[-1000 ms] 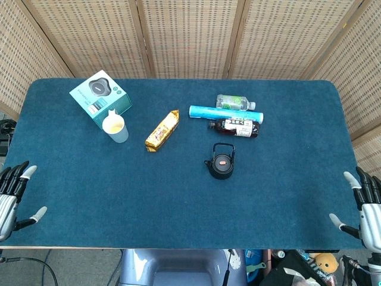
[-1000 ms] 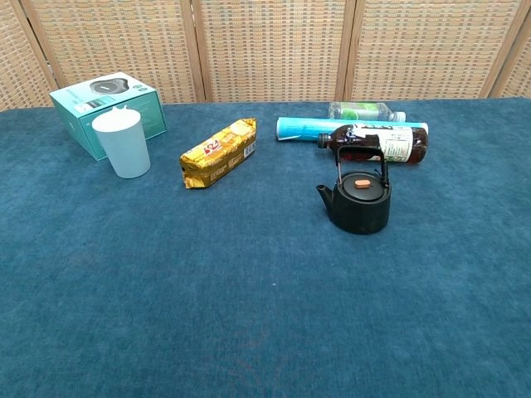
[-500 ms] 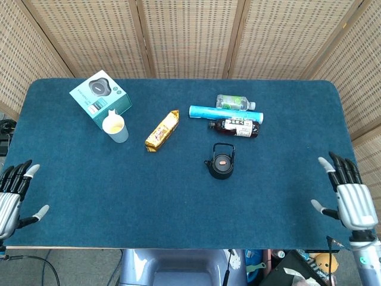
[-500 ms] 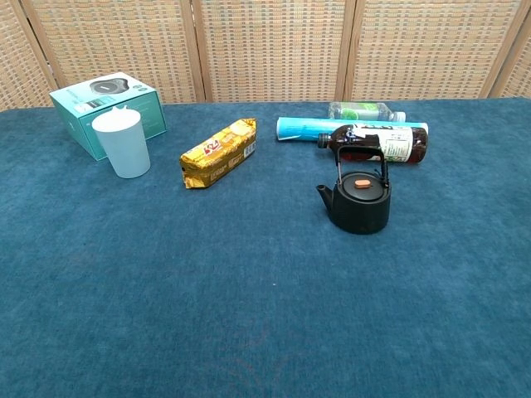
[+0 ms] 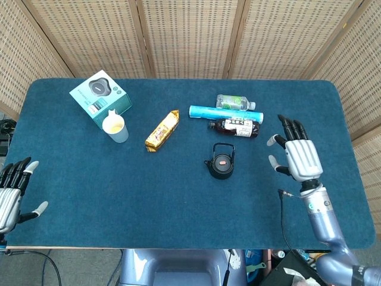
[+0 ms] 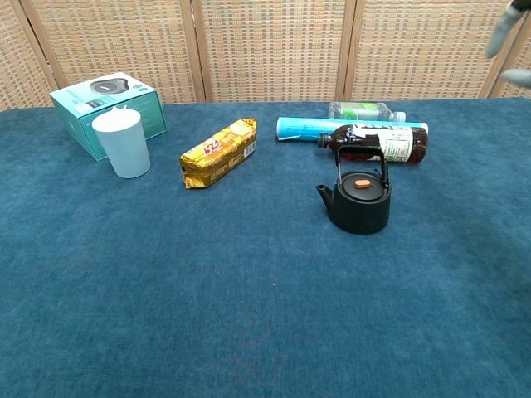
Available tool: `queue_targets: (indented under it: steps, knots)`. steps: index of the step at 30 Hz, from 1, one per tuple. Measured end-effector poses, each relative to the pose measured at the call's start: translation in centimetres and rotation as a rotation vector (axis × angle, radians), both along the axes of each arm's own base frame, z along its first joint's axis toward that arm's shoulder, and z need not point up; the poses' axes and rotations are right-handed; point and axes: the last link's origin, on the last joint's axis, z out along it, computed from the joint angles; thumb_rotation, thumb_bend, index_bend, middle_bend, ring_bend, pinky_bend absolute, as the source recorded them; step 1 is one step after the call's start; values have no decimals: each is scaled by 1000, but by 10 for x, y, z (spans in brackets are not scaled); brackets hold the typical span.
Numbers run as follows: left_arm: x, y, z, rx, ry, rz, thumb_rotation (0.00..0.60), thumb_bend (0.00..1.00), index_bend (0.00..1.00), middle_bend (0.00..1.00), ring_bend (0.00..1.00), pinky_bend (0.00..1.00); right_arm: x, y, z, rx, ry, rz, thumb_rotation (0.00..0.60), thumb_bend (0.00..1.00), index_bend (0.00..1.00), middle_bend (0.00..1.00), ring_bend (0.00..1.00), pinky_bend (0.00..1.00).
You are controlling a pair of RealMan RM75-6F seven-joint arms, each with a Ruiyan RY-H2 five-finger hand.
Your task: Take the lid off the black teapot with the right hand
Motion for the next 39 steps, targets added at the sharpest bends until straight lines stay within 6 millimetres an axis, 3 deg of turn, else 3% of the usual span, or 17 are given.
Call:
queue_targets:
  steps: [7,14,28,39]
  knots:
    - [-2,1,5,15,-12,1,600,233,0,0,0,0,17,-32,-52,131,-6,-124,600,536,480,57,0,32]
    - [-3,2,6,14,-18,9,600,233,0,0,0,0,31,-45,-95,208,28,-170,600,543,480,55,0,32]
    - [-5,4,5,6,-16,16,600,233,0,0,0,0,45,-43,-131,253,83,-191,600,575,490,55,0,32]
    - [-5,5,5,3,-18,19,600,233,0,0,0,0,56,-44,-146,267,98,-191,600,576,490,56,0,32]
